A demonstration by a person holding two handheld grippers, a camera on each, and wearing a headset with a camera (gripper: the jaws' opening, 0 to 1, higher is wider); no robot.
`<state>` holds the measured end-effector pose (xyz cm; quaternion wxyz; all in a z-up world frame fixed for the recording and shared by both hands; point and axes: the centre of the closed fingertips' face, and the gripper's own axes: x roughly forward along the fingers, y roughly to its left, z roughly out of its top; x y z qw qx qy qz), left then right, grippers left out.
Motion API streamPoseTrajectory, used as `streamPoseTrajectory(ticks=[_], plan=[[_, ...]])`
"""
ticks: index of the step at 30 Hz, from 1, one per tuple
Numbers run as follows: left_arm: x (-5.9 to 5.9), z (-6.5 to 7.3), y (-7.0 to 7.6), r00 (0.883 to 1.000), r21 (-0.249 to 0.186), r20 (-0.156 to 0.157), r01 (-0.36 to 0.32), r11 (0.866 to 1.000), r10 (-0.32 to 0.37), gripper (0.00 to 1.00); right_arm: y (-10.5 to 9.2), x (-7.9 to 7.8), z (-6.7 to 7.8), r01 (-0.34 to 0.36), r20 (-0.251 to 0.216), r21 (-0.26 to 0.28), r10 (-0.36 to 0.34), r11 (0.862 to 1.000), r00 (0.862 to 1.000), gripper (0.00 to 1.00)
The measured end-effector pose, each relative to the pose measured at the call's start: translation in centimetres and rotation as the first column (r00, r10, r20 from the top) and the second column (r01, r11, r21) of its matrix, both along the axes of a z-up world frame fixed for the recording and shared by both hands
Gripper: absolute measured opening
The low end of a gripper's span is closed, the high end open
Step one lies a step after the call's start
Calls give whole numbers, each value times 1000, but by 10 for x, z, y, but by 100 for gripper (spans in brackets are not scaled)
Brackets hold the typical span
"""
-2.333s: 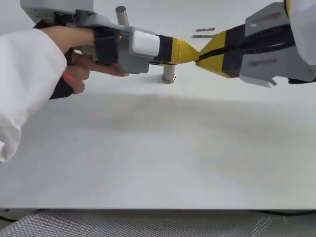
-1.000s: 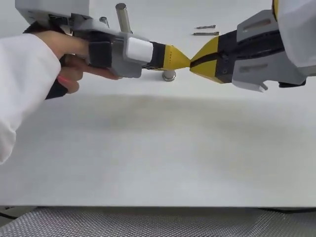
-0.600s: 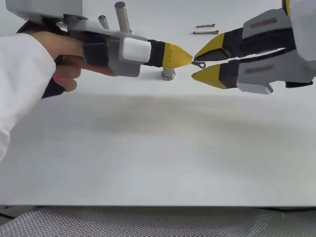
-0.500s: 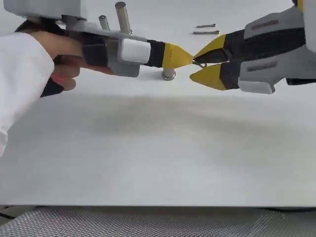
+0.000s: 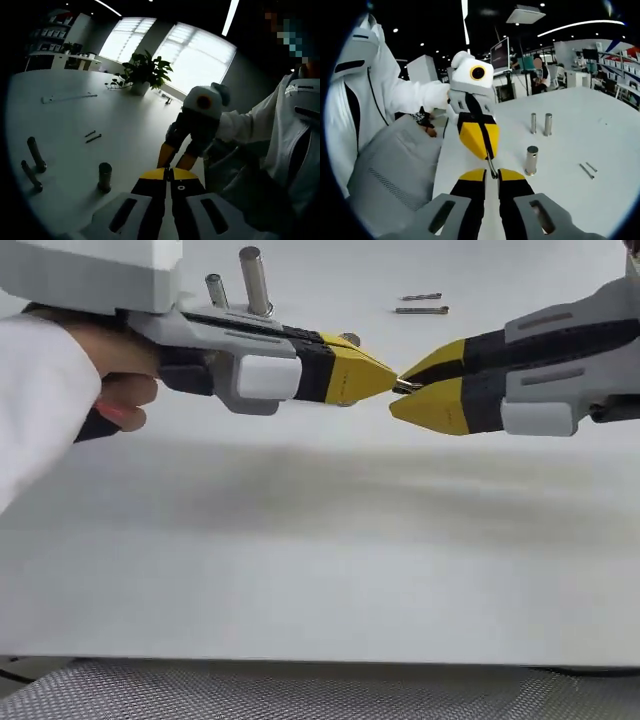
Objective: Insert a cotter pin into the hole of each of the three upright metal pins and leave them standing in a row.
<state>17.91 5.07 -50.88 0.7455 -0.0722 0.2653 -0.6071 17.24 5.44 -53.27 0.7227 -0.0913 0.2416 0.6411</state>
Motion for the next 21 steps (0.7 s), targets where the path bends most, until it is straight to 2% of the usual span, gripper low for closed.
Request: streamPoseTrajectory(ticks=[1,3,7,9,11,13,14,15,17,19,20,21], plan=[[-3,-1,0,1000,7,19,17,1000,-17,0,0,0,-1,1,3,-1,-1,1000,1000,3],[-5,-1,-1,999,5,32,23,1000,-23,0,0,-2,-1,-4,-5,0,4,1000,1000,2],[-5,-2,0,999,9,30,30,1000,-30,0,0,-3,-1,-14,0,1,14,1000,1000,0],[-7,-4,0,999,16,31,42,999,-43,0,0,-7,-3,-43,12,-12,43,999,999,0],[-8,-5,-1,996,32,69,62,998,-64,0,0,-7,-4,-50,21,-21,51,999,999,0],[-10,-8,-2,994,45,71,76,996,-79,0,-1,-10,-6,-67,19,-37,67,997,998,0],[-10,-8,-3,992,48,89,82,995,-86,0,-1,-10,-7,-70,21,-43,71,997,997,0],[-10,-9,-3,987,57,123,95,994,-102,0,-2,-11,-8,-73,25,-51,74,996,997,0],[-12,-10,-4,977,73,170,116,991,-127,0,-2,-12,-9,-78,26,-62,80,995,996,0],[-11,-10,-5,982,75,150,100,992,-111,1,-3,-11,-10,-71,31,-71,73,995,997,0],[-11,-10,-5,981,77,157,102,992,-113,1,-4,-11,-9,-72,31,-72,75,995,997,0],[-9,-9,-6,976,77,182,104,992,-117,1,-5,-10,-9,-71,37,-73,74,995,997,0]])
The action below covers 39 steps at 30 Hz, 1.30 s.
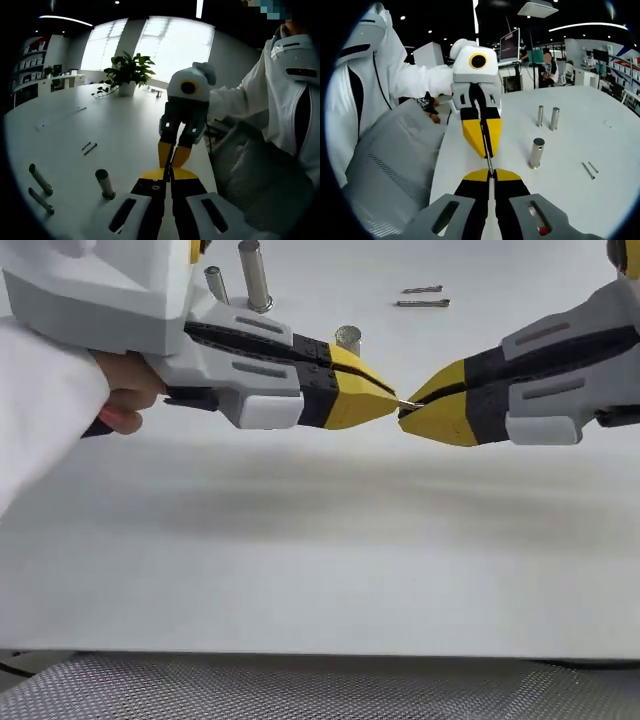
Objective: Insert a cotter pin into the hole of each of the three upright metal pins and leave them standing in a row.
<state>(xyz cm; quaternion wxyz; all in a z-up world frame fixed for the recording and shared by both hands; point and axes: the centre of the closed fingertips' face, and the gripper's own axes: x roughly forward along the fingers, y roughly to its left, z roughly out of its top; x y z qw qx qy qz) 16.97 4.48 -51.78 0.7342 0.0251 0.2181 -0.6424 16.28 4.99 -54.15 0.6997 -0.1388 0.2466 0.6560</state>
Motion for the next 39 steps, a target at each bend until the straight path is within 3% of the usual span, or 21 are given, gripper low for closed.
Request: streamPoseTrajectory(ticks=[1,3,10,13,16,19,22,26,30,33,35,39], plan=[[0,1,0,1000,-1,14,3,1000,-3,1,-1,1,1,-3,8,-2,3,1000,1000,0],[4,1,-1,995,8,96,17,1000,-18,2,-2,1,1,-11,14,-10,11,1000,1000,0],[9,-6,3,992,53,123,1,999,-8,7,-5,5,0,-31,66,-62,35,998,997,0],[12,-8,7,990,71,138,-12,997,2,11,-8,10,-5,-43,95,-112,53,993,994,0],[25,-6,13,984,70,170,-66,995,53,15,-12,18,-13,-24,90,-157,39,987,995,0],[40,-3,19,971,73,214,-119,990,101,19,-21,29,-25,7,98,-241,18,970,995,0],[53,-3,25,960,79,245,-159,984,135,20,-23,36,-31,17,90,-269,8,963,996,0],[65,-6,31,954,84,253,-187,979,160,21,-23,45,-35,27,93,-292,0,956,996,0],[72,-18,34,952,132,268,-186,974,146,21,-22,52,-35,35,96,-307,-5,951,995,0],[74,-26,34,956,162,267,-171,972,123,21,-21,58,-34,40,106,-317,-7,947,994,0],[75,-30,32,962,166,249,-157,974,113,21,-21,62,-33,46,109,-318,-11,947,994,0],[82,-35,31,962,177,248,-161,971,114,20,-20,68,-32,54,120,-324,-16,944,993,0]])
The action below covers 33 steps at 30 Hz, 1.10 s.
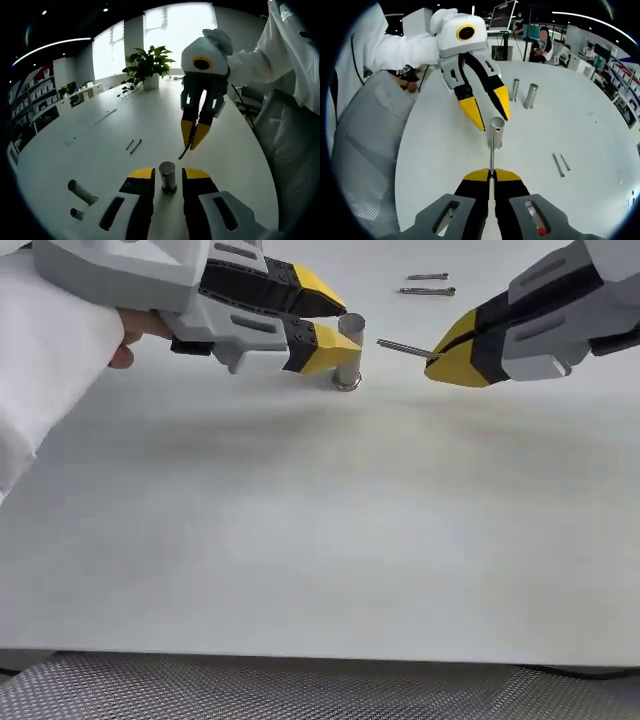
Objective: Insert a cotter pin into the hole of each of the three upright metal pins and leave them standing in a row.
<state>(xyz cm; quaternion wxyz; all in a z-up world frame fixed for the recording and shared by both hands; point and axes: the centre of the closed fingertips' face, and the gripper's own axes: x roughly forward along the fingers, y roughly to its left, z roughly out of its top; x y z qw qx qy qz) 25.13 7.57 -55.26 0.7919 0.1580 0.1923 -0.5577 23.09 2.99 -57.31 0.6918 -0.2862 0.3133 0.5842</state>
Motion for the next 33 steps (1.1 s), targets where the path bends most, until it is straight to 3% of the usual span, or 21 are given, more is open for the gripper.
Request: streamPoseTrajectory(ticks=[4,6,21,33], plan=[[2,1,-2,1000,-15,-5,4,1000,-4,15,1,5,1,3,7,0,-3,1000,1000,0],[1,1,-2,999,-22,-34,3,1000,-4,12,2,6,1,0,11,1,0,1000,1000,0],[0,2,-1,999,-36,-51,-1,999,-1,11,11,8,-2,-37,20,-21,37,999,999,0],[-1,1,-2,998,-37,-60,-7,999,5,11,24,12,2,-32,33,6,31,999,999,0]])
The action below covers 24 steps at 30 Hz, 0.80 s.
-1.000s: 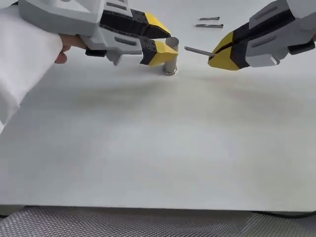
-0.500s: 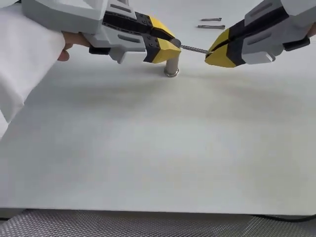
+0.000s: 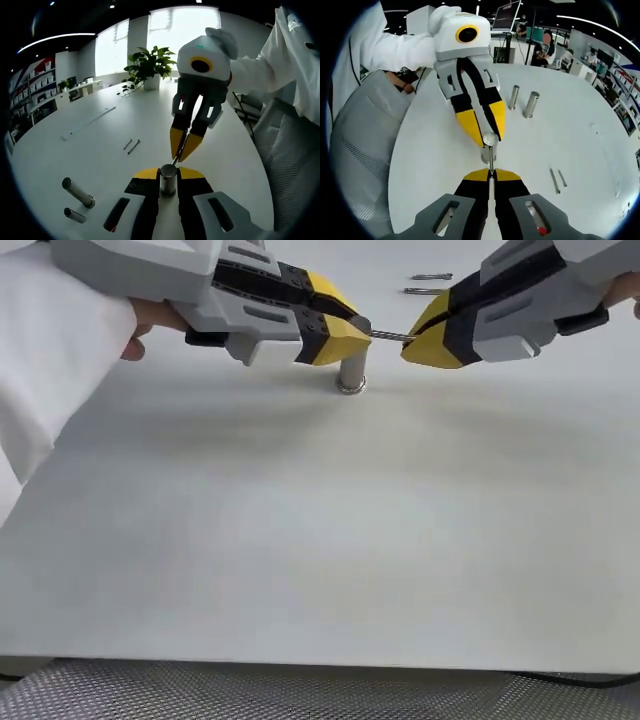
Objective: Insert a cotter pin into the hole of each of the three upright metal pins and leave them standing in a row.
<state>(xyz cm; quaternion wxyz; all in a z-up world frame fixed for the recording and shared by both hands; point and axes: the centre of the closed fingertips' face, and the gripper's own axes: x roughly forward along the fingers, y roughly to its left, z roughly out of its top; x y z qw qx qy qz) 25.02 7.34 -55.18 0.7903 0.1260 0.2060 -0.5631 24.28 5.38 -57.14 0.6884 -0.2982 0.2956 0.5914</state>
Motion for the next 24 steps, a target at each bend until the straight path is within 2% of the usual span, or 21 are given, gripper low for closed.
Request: streamPoseTrajectory(ticks=[2,8,13,18,21,24], plan=[[0,0,-1,1000,-2,-6,-3,1000,3,11,4,1,0,-2,4,1,2,1000,1000,0],[-1,0,-2,1000,3,0,5,1000,-5,11,12,-1,1,-42,27,4,42,999,999,0],[-1,-1,-3,1000,4,2,8,1000,-8,11,15,0,0,-51,29,5,51,999,998,0],[-1,-2,-3,1000,7,0,7,1000,-7,11,18,2,0,-66,53,8,66,998,996,0],[-1,-2,-4,1000,9,6,9,1000,-9,11,19,7,3,-47,69,36,45,998,997,11],[-1,-2,-4,1000,11,6,8,1000,-9,11,16,8,6,-40,64,47,37,998,997,10]])
